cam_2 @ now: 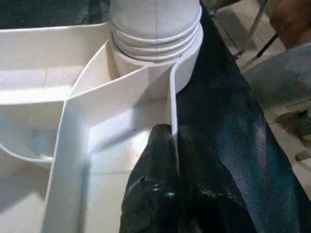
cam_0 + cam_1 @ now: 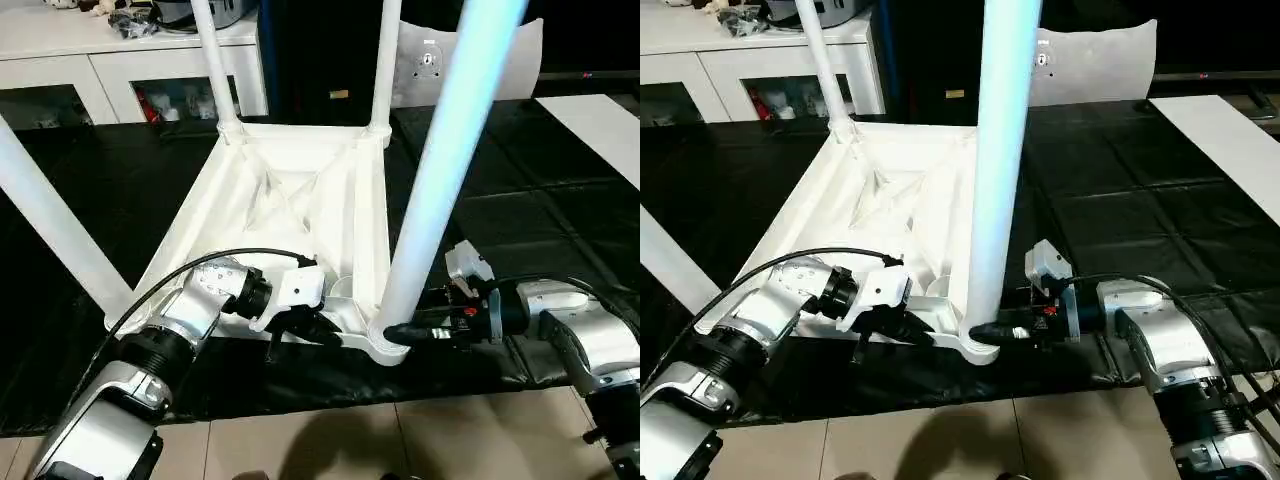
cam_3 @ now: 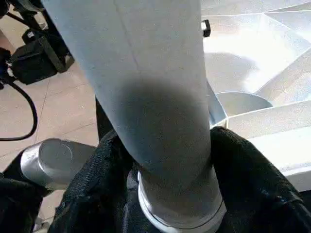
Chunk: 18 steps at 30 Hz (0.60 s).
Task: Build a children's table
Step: Rotate leg to tighten
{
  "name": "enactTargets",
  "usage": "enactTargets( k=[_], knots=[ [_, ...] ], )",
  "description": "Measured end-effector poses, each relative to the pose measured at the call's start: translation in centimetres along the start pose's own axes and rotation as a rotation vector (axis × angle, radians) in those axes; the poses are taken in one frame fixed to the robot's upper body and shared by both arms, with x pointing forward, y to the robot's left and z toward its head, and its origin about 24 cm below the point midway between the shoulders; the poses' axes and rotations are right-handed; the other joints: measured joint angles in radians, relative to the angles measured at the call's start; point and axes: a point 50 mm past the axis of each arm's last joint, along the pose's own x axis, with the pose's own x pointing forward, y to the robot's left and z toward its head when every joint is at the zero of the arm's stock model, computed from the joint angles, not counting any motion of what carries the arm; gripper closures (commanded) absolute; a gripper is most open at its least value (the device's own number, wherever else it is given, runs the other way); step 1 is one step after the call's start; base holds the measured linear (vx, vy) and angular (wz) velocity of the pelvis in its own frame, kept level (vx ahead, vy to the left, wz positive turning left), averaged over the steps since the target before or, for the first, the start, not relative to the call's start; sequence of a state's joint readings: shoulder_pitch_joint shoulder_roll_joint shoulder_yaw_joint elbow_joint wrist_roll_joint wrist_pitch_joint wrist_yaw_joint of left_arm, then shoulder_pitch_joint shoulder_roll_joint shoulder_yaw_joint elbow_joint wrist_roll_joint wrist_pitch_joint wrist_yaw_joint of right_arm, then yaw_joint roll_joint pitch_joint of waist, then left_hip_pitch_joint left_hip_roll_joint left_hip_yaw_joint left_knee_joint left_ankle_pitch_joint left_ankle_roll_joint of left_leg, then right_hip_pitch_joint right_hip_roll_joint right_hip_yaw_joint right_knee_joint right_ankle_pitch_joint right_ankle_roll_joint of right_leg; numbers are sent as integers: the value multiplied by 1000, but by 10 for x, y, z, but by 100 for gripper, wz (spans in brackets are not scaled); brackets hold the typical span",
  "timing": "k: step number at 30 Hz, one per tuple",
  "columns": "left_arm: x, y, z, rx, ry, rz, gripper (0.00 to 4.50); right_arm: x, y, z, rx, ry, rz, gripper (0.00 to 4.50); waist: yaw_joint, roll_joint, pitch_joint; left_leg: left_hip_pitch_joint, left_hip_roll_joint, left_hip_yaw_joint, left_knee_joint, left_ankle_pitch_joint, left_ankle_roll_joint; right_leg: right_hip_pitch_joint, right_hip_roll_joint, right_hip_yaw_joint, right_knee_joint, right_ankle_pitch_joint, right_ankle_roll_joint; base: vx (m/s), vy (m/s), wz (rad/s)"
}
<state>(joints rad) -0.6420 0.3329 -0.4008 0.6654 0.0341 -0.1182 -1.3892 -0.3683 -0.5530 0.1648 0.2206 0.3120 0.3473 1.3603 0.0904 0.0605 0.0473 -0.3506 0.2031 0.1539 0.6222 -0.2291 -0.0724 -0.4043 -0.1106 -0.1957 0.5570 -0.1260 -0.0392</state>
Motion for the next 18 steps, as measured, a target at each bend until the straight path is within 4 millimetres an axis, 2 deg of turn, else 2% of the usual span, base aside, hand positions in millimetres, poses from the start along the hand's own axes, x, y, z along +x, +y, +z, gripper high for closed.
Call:
enactTargets(
  k=[3,8,11,13,15,17,18],
  knots=[
    [0,0,-1,-5,1,-5,450,1,0,1,1,0,0,239,1,0,0,0,0,0,0,0,0,0,0,0,0,0,0,0,0,0],
    [1,1,-1,-46,-6,13,450,7,1,0,29,-26,-28,248,-2,0,0,1,0,0,0,1,-1,0,0,0,0,0,0,0,0,0],
    [-2,6,-3,-110,-6,82,450,13,-4,1,54,-56,-126,250,-15,0,0,2,0,1,0,1,-7,1,0,-1,0,0,0,0,0,0],
    [-2,10,-5,-167,-6,157,450,22,-10,2,75,-75,-230,251,-39,0,0,3,1,1,0,3,-6,4,0,-6,-5,0,0,0,0,0],
    [1,17,-4,-217,-5,251,450,30,-19,7,97,-92,-364,252,-77,2,0,1,5,-4,2,3,-6,9,1,-18,-18,0,1,0,0,0],
    [10,23,0,-271,-13,345,450,37,-30,11,131,-106,-501,252,-112,8,2,0,10,-13,2,3,-6,20,1,-37,-36,1,1,0,0,0],
    [14,27,3,-295,-18,391,450,39,-34,13,148,-107,-574,253,-127,8,2,1,13,-14,2,3,-6,23,2,-38,-36,0,3,0,0,0]
  ],
)
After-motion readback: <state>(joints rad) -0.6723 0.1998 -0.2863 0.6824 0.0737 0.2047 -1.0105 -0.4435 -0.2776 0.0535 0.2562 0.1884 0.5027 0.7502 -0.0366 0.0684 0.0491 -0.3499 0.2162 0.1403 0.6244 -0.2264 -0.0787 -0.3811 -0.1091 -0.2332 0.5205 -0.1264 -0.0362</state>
